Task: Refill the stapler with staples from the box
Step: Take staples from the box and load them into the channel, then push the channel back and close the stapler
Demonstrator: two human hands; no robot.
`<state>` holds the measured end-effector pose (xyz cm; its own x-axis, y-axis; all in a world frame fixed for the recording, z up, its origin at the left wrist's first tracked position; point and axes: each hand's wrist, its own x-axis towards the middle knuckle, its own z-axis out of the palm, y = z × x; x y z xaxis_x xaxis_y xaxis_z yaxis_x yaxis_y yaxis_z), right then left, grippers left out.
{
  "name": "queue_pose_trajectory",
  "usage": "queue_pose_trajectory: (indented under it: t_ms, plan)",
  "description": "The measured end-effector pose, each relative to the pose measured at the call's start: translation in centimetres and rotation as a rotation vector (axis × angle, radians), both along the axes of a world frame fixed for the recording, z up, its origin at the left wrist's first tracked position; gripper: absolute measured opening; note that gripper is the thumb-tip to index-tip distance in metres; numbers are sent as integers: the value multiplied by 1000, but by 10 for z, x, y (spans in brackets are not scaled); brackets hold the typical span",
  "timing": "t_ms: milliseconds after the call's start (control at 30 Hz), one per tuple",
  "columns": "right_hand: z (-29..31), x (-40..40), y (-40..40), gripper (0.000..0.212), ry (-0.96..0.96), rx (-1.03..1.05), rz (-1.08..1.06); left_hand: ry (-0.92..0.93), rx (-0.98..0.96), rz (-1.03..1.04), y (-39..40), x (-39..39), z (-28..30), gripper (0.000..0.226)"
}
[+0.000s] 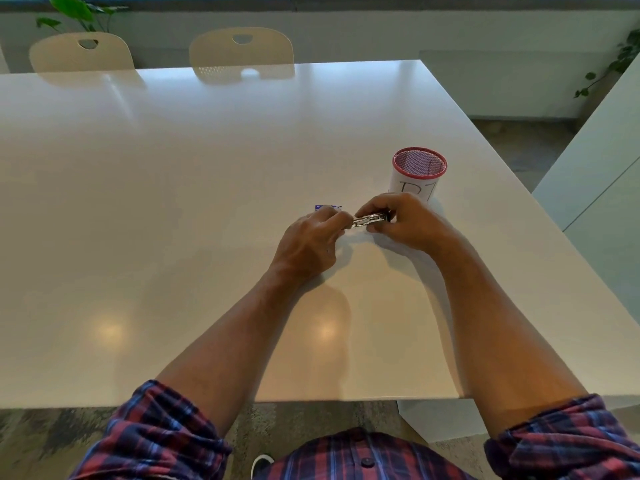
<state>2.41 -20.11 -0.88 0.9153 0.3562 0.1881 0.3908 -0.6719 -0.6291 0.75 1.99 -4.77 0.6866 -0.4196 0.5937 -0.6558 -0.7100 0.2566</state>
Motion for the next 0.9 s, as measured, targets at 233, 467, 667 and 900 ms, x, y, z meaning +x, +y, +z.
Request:
queue_pose_trajectory:
  t_ms: [233, 467, 667, 900]
  plan:
    - [-5, 1, -2, 29, -55, -9, -21, -157, 58, -32, 1, 3, -4, 13]
    - [-4, 0, -2, 41, 71, -51, 20, -395, 237, -32, 2, 5, -7, 17]
    - [-5, -1, -5, 38, 50, -50, 31, -452, 227, -18, 2, 4, -7, 18]
    - [-5, -5, -7, 27, 25, -2, 18, -312, 138, -41, 0, 4, -9, 20]
